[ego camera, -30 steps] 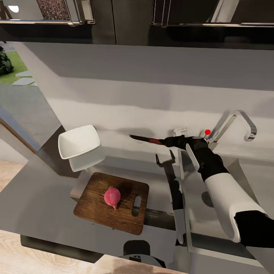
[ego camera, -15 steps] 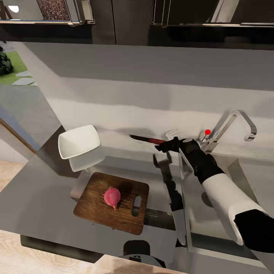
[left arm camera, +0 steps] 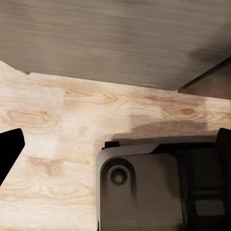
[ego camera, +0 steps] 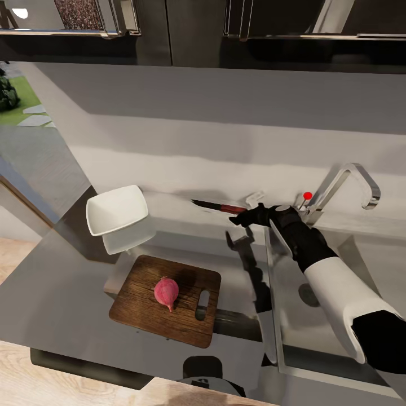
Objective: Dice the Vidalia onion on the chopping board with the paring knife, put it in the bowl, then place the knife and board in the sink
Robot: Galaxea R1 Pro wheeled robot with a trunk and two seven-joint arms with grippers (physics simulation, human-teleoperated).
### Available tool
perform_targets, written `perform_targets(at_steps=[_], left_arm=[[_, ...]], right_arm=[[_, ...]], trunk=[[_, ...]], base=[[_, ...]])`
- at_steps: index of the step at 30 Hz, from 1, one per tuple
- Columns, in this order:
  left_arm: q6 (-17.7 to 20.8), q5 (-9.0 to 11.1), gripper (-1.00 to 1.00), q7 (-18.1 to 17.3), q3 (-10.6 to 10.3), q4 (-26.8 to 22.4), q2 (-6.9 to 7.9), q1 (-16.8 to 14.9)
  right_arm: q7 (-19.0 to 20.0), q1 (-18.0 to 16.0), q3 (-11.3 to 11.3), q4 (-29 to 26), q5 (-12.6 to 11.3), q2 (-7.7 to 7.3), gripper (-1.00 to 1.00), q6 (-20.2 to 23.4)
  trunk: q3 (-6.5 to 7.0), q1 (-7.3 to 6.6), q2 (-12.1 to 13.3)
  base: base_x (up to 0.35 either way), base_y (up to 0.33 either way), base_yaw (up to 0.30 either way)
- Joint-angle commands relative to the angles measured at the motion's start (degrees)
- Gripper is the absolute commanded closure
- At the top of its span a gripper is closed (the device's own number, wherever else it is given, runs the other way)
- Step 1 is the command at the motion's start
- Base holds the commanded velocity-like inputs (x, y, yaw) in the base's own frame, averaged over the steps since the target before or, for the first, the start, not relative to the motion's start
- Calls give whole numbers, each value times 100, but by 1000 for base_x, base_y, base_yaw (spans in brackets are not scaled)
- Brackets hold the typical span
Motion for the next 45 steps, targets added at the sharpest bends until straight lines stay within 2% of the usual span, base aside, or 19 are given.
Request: perform_targets(at_steps=[1, 8, 16, 25, 45], left_arm=[[-10, 41, -100, -2, -9, 1, 3, 2], [-14, 41, -100, -2, -9, 25, -2, 2], [-10, 41, -100, -2, -9, 29, -4, 1], [-11, 41, -100, -2, -9, 30, -4, 3], [-10, 41, -100, -2, -9, 26, -4, 2]], right_arm=[[32, -4, 7, -11, 36, -9, -100, 19], [151, -4, -52, -23, 30, -28, -100, 13], [330, -4, -222, -30, 29, -140, -100, 18], [555, -4, -239, -129, 29, -173, -100, 18], [588, -4, -240, -152, 29, -146, -100, 29]], trunk=[[-8, 3, -10], [-8, 3, -10], [-8, 3, -10], [-8, 3, -10], [-24, 3, -10]], base=[[0, 0, 0], [69, 0, 0], [83, 0, 0], [7, 0, 0], [0, 0, 0]])
